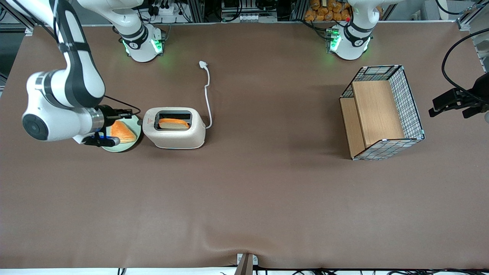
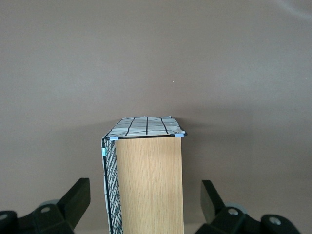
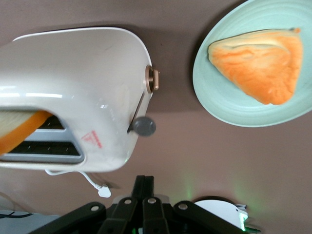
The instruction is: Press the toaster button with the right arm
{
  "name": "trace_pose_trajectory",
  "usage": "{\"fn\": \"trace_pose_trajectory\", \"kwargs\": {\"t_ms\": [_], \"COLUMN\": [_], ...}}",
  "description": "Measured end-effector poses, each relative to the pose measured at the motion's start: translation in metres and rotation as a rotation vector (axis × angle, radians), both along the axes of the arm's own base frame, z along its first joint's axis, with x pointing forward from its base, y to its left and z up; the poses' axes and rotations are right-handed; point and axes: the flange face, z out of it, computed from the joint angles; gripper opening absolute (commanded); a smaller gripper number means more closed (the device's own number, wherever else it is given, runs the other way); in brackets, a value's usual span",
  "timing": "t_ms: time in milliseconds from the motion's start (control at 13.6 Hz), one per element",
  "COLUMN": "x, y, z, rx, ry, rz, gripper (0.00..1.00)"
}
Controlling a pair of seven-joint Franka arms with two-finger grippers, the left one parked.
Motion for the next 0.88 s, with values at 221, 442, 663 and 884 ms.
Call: {"fn": "trace_pose_trajectory", "kwargs": {"t_ms": [221, 442, 663, 884], "x": [0.004, 0.006, 0.006, 0.007], "y": [-0.007, -0.006, -0.013, -0.020], "z": [-0.018, -0.023, -0.036, -0.046], "rx": [0.017, 0.044, 0.086, 0.107], "ry": [0.012, 0.007, 0.024, 0.032], "rz": [-0.016, -0.033, -0.048, -0.055], "gripper": [0.00, 0.00, 0.00, 0.00]}}
